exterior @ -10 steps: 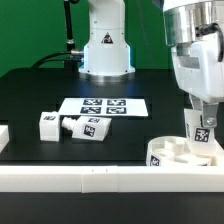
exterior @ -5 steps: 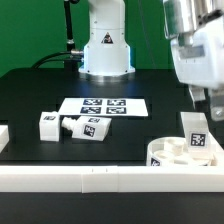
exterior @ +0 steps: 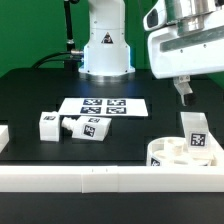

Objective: Assemble stool

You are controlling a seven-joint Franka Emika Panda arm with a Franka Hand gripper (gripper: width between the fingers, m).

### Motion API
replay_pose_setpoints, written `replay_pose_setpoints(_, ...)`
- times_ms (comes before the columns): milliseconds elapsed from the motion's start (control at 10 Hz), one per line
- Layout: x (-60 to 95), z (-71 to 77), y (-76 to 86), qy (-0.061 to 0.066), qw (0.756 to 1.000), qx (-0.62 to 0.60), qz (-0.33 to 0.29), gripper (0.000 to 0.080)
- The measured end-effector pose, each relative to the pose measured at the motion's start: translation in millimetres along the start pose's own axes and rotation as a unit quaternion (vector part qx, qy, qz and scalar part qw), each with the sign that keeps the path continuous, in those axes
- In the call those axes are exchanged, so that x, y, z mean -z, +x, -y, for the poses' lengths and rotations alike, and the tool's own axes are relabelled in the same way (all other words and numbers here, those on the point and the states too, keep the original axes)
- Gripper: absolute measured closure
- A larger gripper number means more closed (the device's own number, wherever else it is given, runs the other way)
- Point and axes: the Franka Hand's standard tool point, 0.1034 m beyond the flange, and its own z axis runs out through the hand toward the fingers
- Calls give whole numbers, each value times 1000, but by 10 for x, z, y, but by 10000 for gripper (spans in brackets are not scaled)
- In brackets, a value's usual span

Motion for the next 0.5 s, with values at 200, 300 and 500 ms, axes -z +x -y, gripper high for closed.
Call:
replay_pose_setpoints(200,-21,1,-17,-21,984,179,9,151)
replay_pose_setpoints(300,-21,1,-25,-27,972,232,16,151)
replay_pose_setpoints(500,-23,-47,36,-31,948,316,18,151)
